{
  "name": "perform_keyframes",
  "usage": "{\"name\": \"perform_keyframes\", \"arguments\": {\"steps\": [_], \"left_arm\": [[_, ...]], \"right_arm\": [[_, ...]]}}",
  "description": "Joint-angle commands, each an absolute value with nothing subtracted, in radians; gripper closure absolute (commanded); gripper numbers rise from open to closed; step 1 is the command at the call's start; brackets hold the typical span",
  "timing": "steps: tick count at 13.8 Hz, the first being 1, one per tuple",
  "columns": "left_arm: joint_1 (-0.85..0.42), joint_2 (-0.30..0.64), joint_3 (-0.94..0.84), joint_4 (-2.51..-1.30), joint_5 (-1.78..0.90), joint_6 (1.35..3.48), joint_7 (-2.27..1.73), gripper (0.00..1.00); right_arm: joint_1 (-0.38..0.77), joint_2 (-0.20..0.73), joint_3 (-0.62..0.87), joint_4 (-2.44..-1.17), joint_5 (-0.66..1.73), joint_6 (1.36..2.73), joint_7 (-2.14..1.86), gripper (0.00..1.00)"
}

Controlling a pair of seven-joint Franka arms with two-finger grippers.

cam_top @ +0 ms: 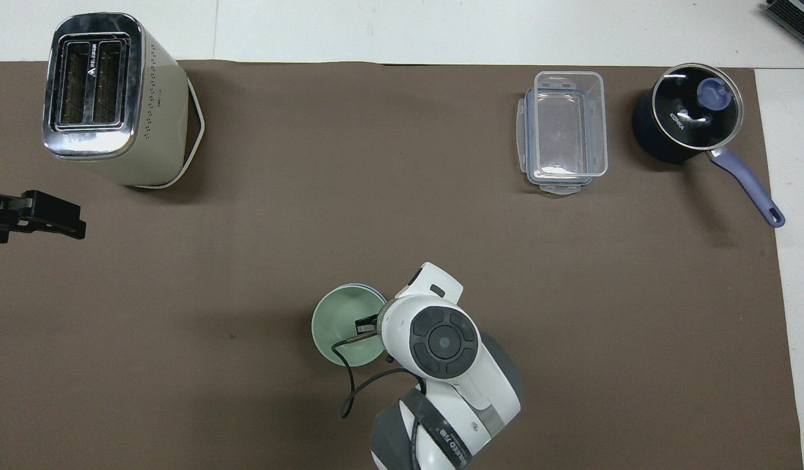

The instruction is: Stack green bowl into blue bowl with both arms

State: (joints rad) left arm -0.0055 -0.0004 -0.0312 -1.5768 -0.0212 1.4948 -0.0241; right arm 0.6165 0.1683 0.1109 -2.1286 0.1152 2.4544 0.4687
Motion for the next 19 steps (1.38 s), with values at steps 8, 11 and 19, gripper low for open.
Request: {"name": "perform_keyframes", "arguments": {"steps": [8,11,19], "left_arm": [[-0.005,0.006,-0.032,-1.559,-0.009,1.473,-0.026,0.0],[-0.005,0.006,-0.032,-1.559,-0.009,1.473,-0.025,0.0],[-0.005,0.006,-0.032,-1.559,-0.009,1.473,-0.026,0.0]], "right_arm": [[0.618,0.181,0.107,-2.117,0.089,2.471,0.509,0.99],[0.618,0.181,0.107,-2.115,0.081,2.468,0.511,0.82],[0.603,0.144,0.098,-2.08,0.081,2.39,0.511,0.42]]}}
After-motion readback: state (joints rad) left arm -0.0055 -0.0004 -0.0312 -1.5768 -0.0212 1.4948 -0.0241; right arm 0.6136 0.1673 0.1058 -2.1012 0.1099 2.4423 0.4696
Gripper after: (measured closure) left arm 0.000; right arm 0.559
